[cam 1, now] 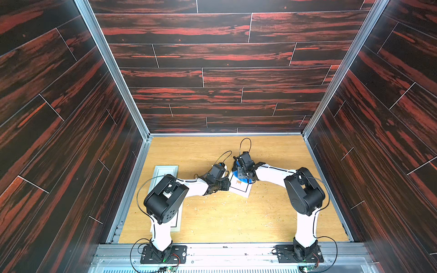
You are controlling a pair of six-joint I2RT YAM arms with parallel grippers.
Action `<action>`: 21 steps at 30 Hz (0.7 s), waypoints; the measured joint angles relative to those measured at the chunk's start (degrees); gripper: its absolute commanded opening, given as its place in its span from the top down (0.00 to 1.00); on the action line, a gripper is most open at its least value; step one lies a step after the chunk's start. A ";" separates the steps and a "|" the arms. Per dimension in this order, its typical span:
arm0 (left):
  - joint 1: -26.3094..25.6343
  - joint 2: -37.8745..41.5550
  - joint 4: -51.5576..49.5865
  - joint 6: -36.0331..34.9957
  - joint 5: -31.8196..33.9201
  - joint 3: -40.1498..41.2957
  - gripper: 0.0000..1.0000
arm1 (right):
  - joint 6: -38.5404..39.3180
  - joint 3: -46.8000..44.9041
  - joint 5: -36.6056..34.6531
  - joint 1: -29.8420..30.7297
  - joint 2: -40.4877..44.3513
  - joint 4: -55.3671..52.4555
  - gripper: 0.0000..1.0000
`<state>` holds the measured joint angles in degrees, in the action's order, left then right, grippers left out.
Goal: Wipe the picture frame with a cloth
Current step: Wipe the dirt from the picture frame.
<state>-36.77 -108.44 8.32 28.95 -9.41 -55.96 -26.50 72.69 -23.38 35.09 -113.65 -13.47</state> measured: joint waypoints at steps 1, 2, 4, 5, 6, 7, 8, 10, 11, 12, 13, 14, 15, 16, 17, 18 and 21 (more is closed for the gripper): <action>0.00 0.00 0.04 0.02 0.02 0.02 0.64 | -0.02 -0.44 0.00 0.04 0.31 -0.07 1.00; -0.02 0.02 0.09 0.00 0.04 0.04 0.64 | -0.02 -1.66 0.09 0.24 1.01 0.55 1.00; -0.04 0.04 0.13 0.00 0.17 0.09 0.64 | -0.13 -5.05 0.61 0.98 3.26 1.49 1.00; -0.04 0.07 0.22 0.00 0.24 0.15 0.64 | -0.33 -6.78 0.98 1.55 4.59 1.66 1.00; -0.04 0.07 0.31 0.00 0.31 0.22 0.64 | -0.48 -7.80 1.31 2.08 5.44 1.60 1.00; -0.04 0.07 0.39 0.00 0.37 0.28 0.64 | -0.68 -8.68 1.68 2.84 6.19 1.46 1.00; -0.04 0.07 0.44 0.00 0.44 0.31 0.64 | -0.76 -8.85 1.81 3.32 6.34 1.42 1.00; -0.04 0.07 0.46 0.00 0.44 0.33 0.64 | -0.87 -8.22 2.08 3.72 5.95 1.31 1.00; -0.04 0.07 0.46 0.00 0.44 0.33 0.64 | -0.90 -7.37 2.40 3.41 5.49 0.83 1.00; -0.04 0.07 0.46 0.00 0.42 0.33 0.64 | -0.87 -6.25 2.75 2.86 4.83 0.59 1.00; -0.04 0.07 0.46 0.00 0.42 0.33 0.64 | -0.81 -4.90 3.15 2.01 3.89 0.55 1.00; -0.04 0.07 0.46 0.00 0.42 0.33 0.64 | -0.61 -3.30 3.37 0.98 2.78 0.55 1.00; -0.04 0.07 0.48 0.00 0.42 0.33 0.64 | -0.46 -1.75 3.41 0.00 1.70 0.26 1.00; -0.04 0.07 0.48 0.02 0.42 0.33 0.64 | -0.26 0.02 3.34 -0.92 0.52 0.04 1.00; -0.04 0.07 0.48 0.02 0.42 0.33 0.64 | -0.13 1.68 3.19 -1.70 -0.55 -0.20 1.00; -0.04 0.07 0.48 0.02 0.42 0.33 0.64 | 0.02 2.64 3.13 -2.23 -1.11 -0.20 1.00; -0.04 0.07 0.50 0.02 0.42 0.33 0.64 | 0.17 2.21 3.52 -1.99 -0.96 0.44 1.00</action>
<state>-36.82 -108.38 8.82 28.97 -8.99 -55.64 -26.33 74.89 -19.86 33.10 -114.61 -13.04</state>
